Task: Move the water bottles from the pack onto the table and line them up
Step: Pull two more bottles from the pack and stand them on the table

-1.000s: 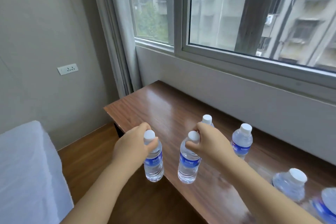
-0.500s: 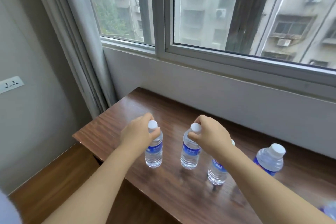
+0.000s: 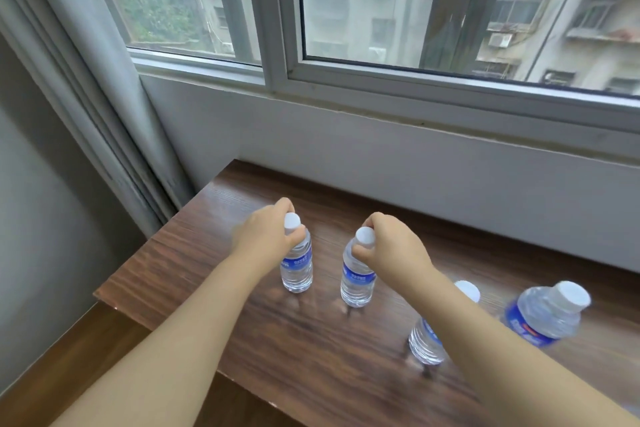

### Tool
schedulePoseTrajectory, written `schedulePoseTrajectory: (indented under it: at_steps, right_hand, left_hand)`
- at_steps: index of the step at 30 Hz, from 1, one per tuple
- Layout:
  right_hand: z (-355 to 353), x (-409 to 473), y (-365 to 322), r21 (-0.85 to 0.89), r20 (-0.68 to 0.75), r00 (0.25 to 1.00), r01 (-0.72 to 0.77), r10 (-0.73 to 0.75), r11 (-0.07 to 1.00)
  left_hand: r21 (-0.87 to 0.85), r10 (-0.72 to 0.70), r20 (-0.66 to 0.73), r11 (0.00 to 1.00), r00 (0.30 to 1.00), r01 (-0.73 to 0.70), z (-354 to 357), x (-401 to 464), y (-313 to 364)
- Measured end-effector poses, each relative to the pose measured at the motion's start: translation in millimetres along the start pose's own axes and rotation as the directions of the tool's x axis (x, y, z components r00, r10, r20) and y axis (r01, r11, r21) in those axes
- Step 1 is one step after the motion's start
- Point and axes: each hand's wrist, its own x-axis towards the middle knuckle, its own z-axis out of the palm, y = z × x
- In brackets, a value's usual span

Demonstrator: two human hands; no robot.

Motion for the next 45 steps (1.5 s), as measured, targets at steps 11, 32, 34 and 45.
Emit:
schedulePoseTrajectory:
  at_steps: [11,32,34,45]
  right_hand:
    - [12,-4,-15,0.029,-0.081,0.968,-0.238,0.239,0.971]
    - [37,-214,59,0.552,-0.049,0.779,-0.500,0.625,0.667]
    - [35,-252,82,0.580,-0.031,0.722,-0.550,0.691,0.601]
    - [4,-486,249,0.827,0.023,0.326,-0.537,0.945,0.165]
  left_hand:
    - [-0.071,0.101,0.137,0.993,0.985,-0.092,-1,19,-23]
    - [-0.541,0.462,0.481,0.825,0.745,-0.163,53,-102,-1]
    - [-0.552,0.501,0.533,0.816,0.682,-0.169,67,-122,24]
    - [-0.536,0.586,0.732,0.810,0.347,-0.237,166,-272,246]
